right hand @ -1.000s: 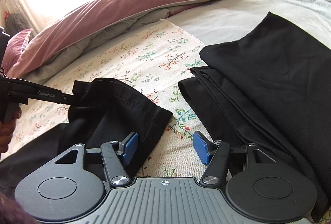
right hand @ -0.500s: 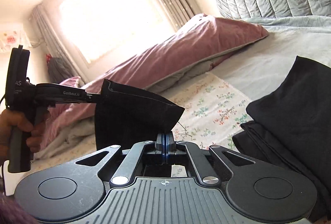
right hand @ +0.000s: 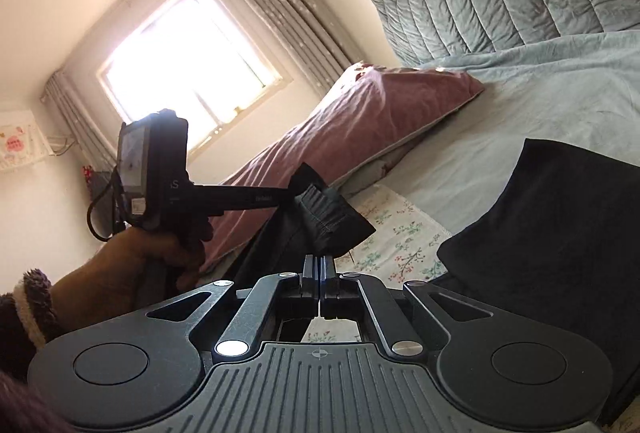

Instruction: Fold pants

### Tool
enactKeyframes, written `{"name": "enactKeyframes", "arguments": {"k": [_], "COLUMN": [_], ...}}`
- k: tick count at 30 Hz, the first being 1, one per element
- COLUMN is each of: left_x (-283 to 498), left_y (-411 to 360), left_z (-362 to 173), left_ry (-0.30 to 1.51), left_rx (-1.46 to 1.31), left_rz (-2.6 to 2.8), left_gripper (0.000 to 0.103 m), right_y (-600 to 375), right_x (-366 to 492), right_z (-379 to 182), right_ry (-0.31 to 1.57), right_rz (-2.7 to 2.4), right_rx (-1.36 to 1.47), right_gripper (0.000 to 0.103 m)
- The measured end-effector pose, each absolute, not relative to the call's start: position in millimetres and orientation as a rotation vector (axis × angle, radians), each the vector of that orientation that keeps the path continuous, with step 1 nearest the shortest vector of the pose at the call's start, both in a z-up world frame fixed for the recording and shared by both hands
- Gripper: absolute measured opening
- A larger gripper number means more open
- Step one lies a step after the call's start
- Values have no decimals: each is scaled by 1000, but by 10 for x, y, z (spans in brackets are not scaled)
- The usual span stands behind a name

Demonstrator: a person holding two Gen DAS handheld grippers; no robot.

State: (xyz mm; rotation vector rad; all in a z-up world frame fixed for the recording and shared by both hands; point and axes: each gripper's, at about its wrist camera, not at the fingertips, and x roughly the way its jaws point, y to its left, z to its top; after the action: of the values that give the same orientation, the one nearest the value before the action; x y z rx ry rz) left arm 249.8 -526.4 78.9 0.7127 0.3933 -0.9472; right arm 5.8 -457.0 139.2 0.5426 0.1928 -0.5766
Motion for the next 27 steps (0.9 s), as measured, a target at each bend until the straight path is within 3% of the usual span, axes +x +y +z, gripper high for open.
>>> {"name": "enactKeyframes", "arguments": {"k": [9, 10, 12, 14, 16, 17, 27], "left_x": [2667, 2668, 2672, 2674, 2645, 2646, 2967], "left_y": [-5473, -5473, -5441, -5325, -5243, -5217, -5041], "left_z": [135, 75, 45, 136, 233, 257, 169], "left_ry": [477, 479, 479, 479, 457, 448, 519], "left_rx": [722, 730, 710, 650, 647, 660, 666], "left_rz": [-894, -883, -875, -890, -899, -896, -868], "left_gripper": [9, 9, 9, 9, 9, 9, 9], "right_y": [-5020, -5042, -5087, -5155, -5197, -5192, -5081], "right_x": [-99, -82, -74, -73, -45, -10, 653], "right_z": [1118, 1087, 1019, 951, 907, 893, 362], "right_ry": [325, 341, 352, 351, 342, 339, 456], "right_rz": [-741, -742, -745, -724, -668, -642, -607], "right_rx": [637, 639, 663, 712, 761, 767, 772], "right_gripper": [0, 9, 10, 24, 44, 46, 45]}}
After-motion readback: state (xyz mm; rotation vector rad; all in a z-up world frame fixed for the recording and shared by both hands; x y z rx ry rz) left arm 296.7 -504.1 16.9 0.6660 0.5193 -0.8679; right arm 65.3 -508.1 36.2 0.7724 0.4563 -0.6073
